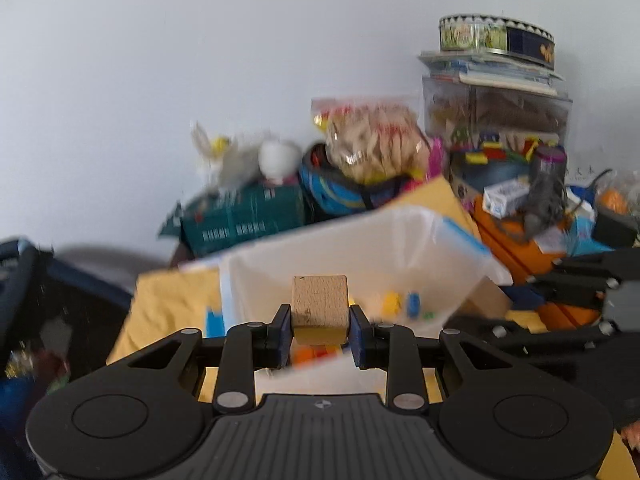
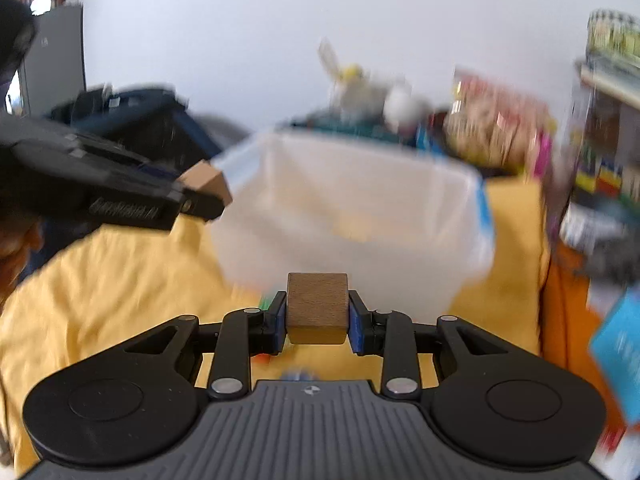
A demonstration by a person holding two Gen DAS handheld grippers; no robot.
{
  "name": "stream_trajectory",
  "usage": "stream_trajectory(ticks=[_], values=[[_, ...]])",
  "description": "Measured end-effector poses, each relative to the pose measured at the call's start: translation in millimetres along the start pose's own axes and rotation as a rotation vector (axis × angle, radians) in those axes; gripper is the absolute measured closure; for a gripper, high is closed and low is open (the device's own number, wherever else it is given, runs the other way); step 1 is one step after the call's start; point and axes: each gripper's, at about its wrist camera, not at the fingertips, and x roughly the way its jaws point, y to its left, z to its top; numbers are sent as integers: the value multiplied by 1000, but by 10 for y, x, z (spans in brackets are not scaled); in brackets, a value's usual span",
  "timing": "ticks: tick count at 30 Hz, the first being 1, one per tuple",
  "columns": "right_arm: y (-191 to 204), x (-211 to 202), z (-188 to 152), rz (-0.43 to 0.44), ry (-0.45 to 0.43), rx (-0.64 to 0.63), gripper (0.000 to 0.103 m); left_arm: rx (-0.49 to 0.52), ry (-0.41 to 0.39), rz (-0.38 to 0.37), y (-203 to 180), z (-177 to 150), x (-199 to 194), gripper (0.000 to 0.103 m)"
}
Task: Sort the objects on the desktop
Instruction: 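Carry both wooden cubes over the bin and open both tools to drop them, then grasp the small red cube with the left tool while the right tool approaches the blue airplane disc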
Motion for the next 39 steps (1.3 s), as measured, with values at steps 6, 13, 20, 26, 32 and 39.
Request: stream_trajectory(ticks=[6,13,20,26,32,39], values=[[-246,249,510,-22,-44,22,70,54,-30,64,-9,350,276,71],[-449,724,755,-1,25,64,70,45,82,105,94,362,879,71],[-484,1067,617,-48,165,85,60,-74,159,95,233,158,914,41],[-531,670,566,-19,75,105,48,-78,45,85,209,-20,277,27],[-405,189,383,-8,-24,45,40,-97,85,18,106,-598,2,25],[-276,4,-273,-13,60,64,27,-124,259,-72,-119,-1199,305,26]])
